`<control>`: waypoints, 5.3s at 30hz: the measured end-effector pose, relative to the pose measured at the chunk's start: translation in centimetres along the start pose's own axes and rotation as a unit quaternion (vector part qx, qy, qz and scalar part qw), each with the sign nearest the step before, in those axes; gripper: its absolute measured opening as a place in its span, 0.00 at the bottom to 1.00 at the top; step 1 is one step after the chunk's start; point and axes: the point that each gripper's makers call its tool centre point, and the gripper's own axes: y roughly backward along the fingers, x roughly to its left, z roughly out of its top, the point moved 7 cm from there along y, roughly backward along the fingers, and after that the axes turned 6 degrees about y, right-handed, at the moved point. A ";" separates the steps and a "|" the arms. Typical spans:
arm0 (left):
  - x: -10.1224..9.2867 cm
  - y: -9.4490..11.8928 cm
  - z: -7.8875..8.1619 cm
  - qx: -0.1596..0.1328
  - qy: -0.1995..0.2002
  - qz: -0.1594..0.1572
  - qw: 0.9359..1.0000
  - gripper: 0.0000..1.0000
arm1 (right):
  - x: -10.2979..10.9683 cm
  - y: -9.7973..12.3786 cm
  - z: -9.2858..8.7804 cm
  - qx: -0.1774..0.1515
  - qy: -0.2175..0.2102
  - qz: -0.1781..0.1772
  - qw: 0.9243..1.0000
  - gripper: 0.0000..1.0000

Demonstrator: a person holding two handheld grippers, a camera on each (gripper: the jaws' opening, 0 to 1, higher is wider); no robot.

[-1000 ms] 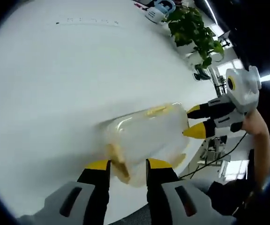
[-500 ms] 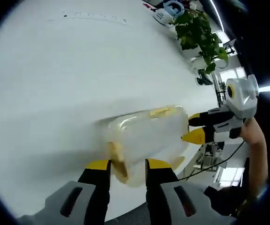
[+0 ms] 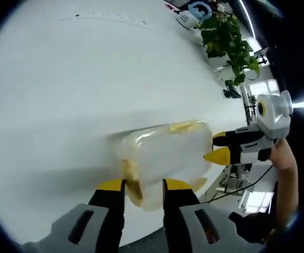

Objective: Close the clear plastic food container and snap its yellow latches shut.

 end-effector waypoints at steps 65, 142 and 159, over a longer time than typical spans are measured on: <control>-7.0 -0.4 -0.6 0.010 -0.573 0.016 0.820 0.19 | 6.3 -0.1 3.3 -0.018 0.437 0.010 0.899 0.17; -9.9 -5.0 -4.5 -0.009 -0.650 0.223 0.726 0.43 | 5.3 -3.4 7.6 0.075 0.465 0.108 0.875 0.28; -9.9 -6.1 -4.8 -0.014 -0.645 0.244 0.724 0.38 | 6.2 -3.0 6.2 0.089 0.432 0.162 0.883 0.27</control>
